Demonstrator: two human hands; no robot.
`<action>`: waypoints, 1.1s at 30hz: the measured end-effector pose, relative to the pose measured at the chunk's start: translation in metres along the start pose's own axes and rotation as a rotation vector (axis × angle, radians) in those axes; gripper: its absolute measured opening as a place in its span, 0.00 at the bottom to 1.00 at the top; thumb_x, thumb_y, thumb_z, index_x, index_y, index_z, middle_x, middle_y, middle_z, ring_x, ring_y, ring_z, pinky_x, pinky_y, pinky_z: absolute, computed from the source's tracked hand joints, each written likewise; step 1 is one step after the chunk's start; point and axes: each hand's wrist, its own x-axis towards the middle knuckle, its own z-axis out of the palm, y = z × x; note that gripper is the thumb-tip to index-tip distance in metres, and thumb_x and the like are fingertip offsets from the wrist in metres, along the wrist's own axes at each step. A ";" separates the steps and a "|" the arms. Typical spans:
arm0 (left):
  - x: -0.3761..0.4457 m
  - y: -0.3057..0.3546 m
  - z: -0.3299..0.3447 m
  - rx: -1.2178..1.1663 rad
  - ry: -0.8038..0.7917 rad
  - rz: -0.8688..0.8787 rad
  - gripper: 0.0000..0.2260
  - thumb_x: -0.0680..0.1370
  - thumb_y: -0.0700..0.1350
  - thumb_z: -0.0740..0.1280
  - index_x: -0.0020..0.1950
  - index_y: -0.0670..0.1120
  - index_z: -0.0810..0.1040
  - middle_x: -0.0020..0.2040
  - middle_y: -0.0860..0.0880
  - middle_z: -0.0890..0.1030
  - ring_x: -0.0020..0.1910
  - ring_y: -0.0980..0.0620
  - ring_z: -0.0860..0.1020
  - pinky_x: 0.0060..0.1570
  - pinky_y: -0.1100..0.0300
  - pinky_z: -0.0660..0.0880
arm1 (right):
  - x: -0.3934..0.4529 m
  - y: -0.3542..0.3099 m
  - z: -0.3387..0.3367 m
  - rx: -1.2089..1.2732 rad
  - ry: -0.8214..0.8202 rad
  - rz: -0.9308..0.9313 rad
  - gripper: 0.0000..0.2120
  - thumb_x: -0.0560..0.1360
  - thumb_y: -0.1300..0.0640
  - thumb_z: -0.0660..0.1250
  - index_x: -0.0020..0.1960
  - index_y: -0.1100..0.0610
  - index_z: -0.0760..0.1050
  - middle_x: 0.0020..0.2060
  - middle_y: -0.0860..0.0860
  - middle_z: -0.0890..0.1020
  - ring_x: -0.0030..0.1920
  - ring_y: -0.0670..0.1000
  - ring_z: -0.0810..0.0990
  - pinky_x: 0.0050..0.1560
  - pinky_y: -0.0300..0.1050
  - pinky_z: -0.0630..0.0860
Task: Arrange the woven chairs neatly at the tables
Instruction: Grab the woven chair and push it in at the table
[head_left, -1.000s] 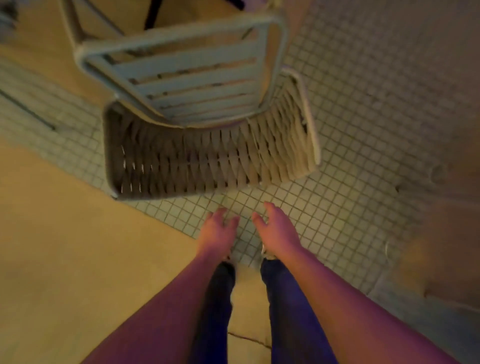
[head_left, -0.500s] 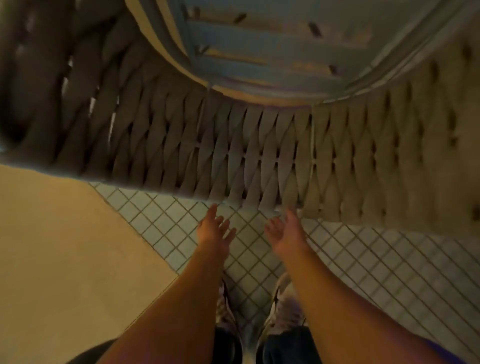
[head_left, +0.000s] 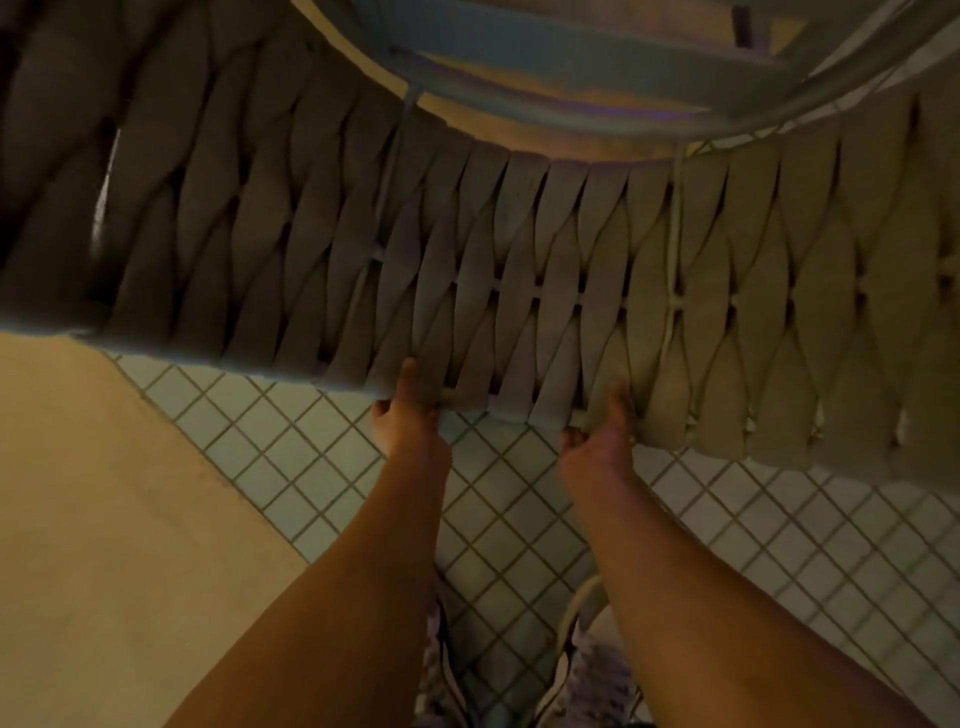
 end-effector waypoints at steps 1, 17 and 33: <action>0.000 0.002 0.003 0.017 0.006 -0.007 0.19 0.72 0.46 0.73 0.61 0.46 0.76 0.57 0.44 0.82 0.49 0.47 0.82 0.40 0.57 0.79 | 0.001 -0.001 -0.001 -0.005 0.006 0.000 0.37 0.69 0.42 0.71 0.72 0.55 0.63 0.71 0.54 0.69 0.66 0.55 0.71 0.65 0.45 0.68; -0.163 0.102 -0.046 0.126 -0.069 -0.014 0.13 0.71 0.46 0.74 0.53 0.48 0.76 0.56 0.44 0.82 0.54 0.45 0.81 0.46 0.52 0.81 | -0.200 -0.061 -0.056 -0.106 0.096 0.004 0.29 0.70 0.46 0.72 0.64 0.61 0.70 0.65 0.58 0.76 0.63 0.57 0.76 0.63 0.53 0.74; -0.431 0.215 -0.068 0.303 0.047 0.016 0.13 0.70 0.42 0.74 0.53 0.50 0.78 0.50 0.43 0.83 0.46 0.44 0.83 0.48 0.39 0.79 | -0.454 -0.178 -0.117 -0.213 0.173 0.045 0.20 0.70 0.49 0.73 0.53 0.60 0.72 0.55 0.61 0.78 0.49 0.60 0.78 0.53 0.58 0.77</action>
